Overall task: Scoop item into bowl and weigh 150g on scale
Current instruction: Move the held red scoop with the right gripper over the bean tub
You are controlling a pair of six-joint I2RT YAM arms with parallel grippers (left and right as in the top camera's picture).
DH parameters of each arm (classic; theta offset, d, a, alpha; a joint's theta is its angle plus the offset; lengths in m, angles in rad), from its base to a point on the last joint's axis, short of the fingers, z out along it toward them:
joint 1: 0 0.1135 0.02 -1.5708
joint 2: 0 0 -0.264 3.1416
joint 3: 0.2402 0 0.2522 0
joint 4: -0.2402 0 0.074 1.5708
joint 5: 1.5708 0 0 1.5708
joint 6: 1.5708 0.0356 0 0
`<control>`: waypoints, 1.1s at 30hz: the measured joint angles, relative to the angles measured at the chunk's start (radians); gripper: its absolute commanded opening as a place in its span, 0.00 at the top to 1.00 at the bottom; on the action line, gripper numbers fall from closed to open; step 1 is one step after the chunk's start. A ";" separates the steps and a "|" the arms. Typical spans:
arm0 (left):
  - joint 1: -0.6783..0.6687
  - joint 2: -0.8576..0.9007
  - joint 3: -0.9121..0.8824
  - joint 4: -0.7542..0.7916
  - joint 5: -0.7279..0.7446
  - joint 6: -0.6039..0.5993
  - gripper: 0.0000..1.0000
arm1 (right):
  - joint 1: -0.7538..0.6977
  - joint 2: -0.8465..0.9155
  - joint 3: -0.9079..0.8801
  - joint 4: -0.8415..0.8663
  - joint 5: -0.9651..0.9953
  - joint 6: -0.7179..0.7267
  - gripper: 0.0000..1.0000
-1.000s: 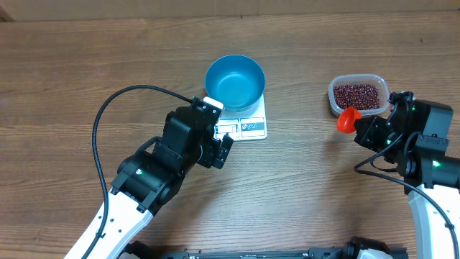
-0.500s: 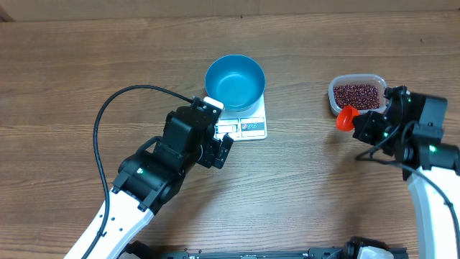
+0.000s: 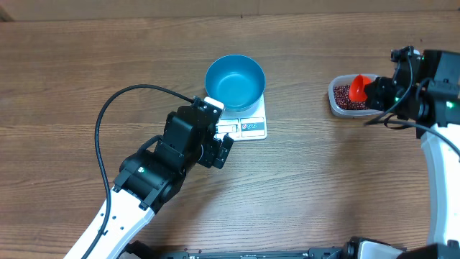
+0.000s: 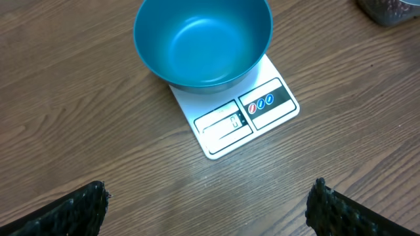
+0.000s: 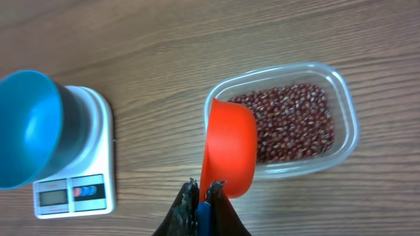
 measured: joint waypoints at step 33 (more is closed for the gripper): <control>0.000 0.000 0.000 -0.005 0.000 0.000 0.00 | 0.000 0.282 0.051 0.082 0.230 -0.307 0.96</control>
